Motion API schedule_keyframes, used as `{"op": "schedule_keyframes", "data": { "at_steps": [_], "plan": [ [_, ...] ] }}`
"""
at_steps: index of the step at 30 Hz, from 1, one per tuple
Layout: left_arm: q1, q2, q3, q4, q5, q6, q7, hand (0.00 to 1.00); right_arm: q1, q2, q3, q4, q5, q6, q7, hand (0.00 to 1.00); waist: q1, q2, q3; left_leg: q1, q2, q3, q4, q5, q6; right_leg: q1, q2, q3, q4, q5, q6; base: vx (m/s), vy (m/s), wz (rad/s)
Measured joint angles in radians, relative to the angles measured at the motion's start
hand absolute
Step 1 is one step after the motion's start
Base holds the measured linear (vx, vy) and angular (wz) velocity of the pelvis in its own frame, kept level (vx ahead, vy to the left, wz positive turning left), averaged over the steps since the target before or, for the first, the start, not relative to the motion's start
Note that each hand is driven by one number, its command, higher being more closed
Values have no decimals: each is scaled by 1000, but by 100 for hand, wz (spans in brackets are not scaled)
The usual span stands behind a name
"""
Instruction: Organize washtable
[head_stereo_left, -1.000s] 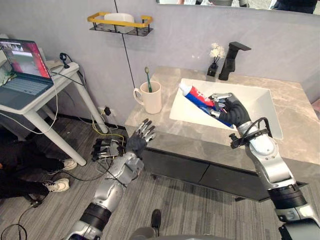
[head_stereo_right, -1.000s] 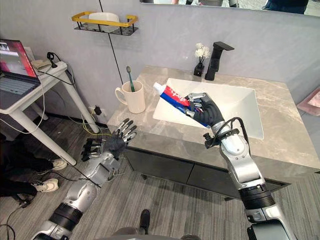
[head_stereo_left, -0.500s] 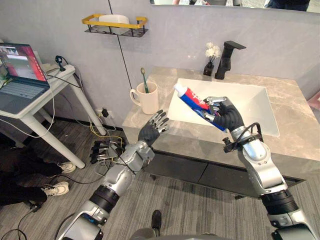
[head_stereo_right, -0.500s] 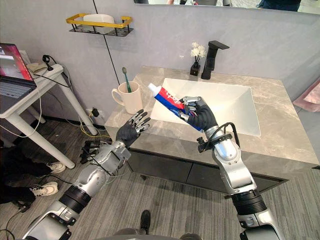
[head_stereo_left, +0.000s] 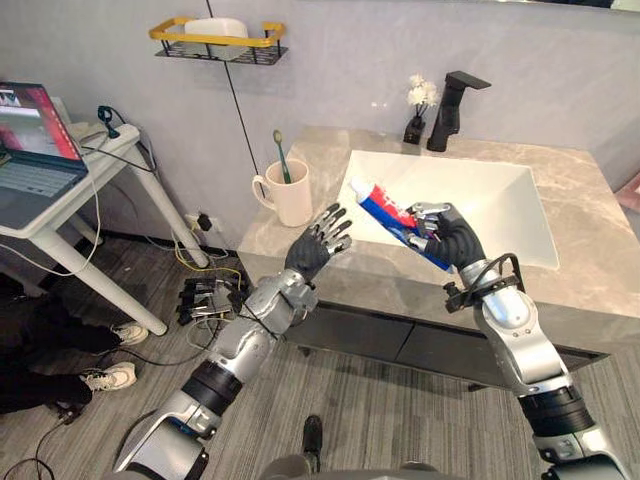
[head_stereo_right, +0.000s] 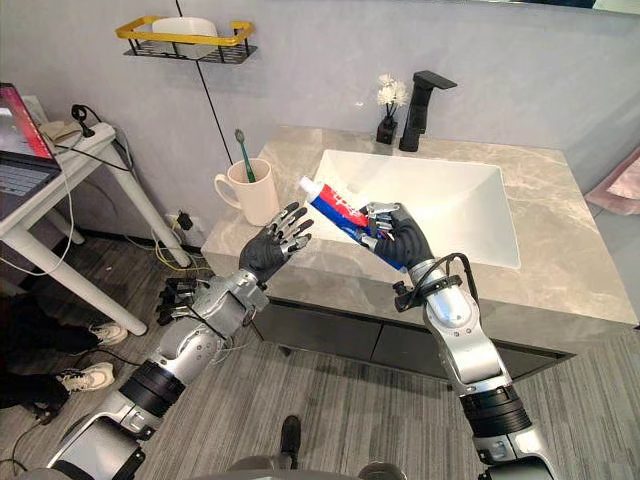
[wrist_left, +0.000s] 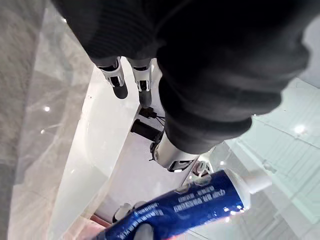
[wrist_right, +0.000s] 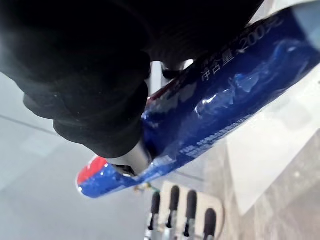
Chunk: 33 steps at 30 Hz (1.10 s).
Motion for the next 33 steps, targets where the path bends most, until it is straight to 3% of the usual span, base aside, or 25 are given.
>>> {"op": "schedule_keyframes", "data": {
  "at_steps": [14, 33],
  "plan": [
    [59, 15, 11, -158, -21, 1, -4, 0, 48, 71, -15, 0, -21, 10, 20, 100, -1, 3, -1, -4, -5, -5, -5, -1, 0, -3, -4, -4, -1, -3, 2, 1, -16, 2],
    [66, -48, -10, -162, -41, 15, 0, 0, 64, 149, 61, -9, -30, 10, 48, 100, 0, 3, -2, -16, 10, 25, -1, -1, -1, -25, 7, 24, -15, 5, -3, 14, -35, -5]
  ]
}}
